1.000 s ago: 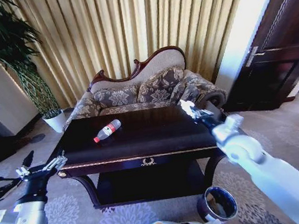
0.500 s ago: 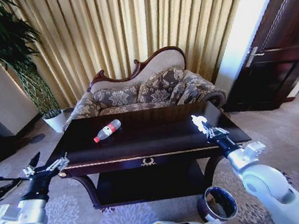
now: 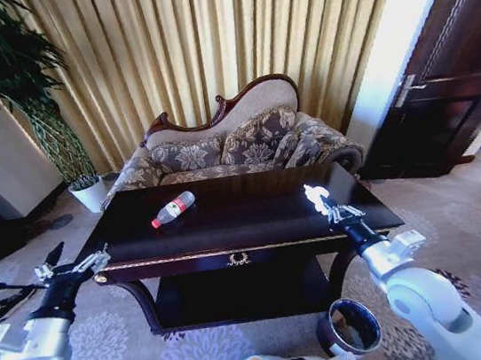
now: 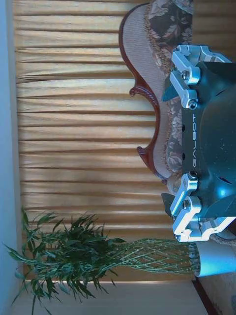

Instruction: Move to the front of the table and place the trash on the table into the trash bin.

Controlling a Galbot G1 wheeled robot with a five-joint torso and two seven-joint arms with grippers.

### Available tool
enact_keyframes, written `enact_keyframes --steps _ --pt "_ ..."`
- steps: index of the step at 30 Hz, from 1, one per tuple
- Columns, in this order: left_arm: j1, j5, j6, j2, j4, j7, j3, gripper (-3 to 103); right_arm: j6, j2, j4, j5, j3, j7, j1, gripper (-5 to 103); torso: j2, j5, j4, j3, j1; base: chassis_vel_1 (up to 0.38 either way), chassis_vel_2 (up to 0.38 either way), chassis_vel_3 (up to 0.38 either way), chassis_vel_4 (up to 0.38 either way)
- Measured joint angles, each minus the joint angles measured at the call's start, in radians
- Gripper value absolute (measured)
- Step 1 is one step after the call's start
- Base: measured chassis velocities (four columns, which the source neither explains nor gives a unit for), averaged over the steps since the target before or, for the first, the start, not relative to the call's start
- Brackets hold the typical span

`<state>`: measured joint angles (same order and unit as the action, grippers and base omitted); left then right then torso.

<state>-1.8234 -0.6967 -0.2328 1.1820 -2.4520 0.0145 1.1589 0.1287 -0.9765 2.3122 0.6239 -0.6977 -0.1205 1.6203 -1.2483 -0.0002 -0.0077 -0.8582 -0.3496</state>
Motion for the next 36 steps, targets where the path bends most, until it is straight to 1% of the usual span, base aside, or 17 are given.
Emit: enact_keyframes --steps 2,4,8,11,12,18,36 --pt "0.000 0.000 -0.007 -0.001 -0.003 0.000 0.003 100 0.000 0.001 -0.002 -0.001 0.000 0.000 -0.001 0 0.000 -0.0001 -0.0001 0.000 0.000 0.000 0.000 0.000 0.000" --pt "0.001 0.001 -0.034 -0.003 -0.011 0.002 0.008 100 0.001 0.004 -0.007 -0.001 0.003 0.000 -0.005 0 0.000 0.0000 0.0001 0.000 0.000 0.027 -0.025 -0.021 0.026" --pt "0.000 0.010 -0.049 -0.001 -0.018 0.003 0.008 100 0.001 0.008 -0.010 -0.001 0.004 0.000 -0.009 0 0.000 0.0000 0.0001 0.000 0.000 0.058 -0.043 -0.053 0.059" --pt "-0.002 0.018 -0.051 0.002 -0.020 0.003 0.004 100 0.001 0.007 -0.013 0.000 0.004 0.000 -0.009 0 0.000 0.0000 0.0004 0.000 0.000 0.039 -0.026 -0.031 0.040" --pt "-0.002 0.020 -0.051 0.002 -0.021 0.003 0.002 100 0.001 0.006 -0.014 0.000 0.004 0.000 -0.009 0 0.000 0.0000 0.0001 0.000 0.000 0.035 -0.054 -0.054 0.037" --pt "0.001 0.024 -0.051 0.002 -0.024 0.001 -0.005 100 0.001 0.005 -0.017 0.000 -0.001 0.000 -0.004 0 0.000 0.0000 0.0001 0.000 0.000 0.051 -0.054 -0.053 0.054" --pt "0.009 0.025 -0.045 0.002 -0.022 -0.003 -0.013 100 0.001 0.006 -0.026 0.006 -0.008 0.000 -0.005 0 0.000 0.0000 0.0001 0.000 0.000 0.083 -0.077 -0.085 0.082"
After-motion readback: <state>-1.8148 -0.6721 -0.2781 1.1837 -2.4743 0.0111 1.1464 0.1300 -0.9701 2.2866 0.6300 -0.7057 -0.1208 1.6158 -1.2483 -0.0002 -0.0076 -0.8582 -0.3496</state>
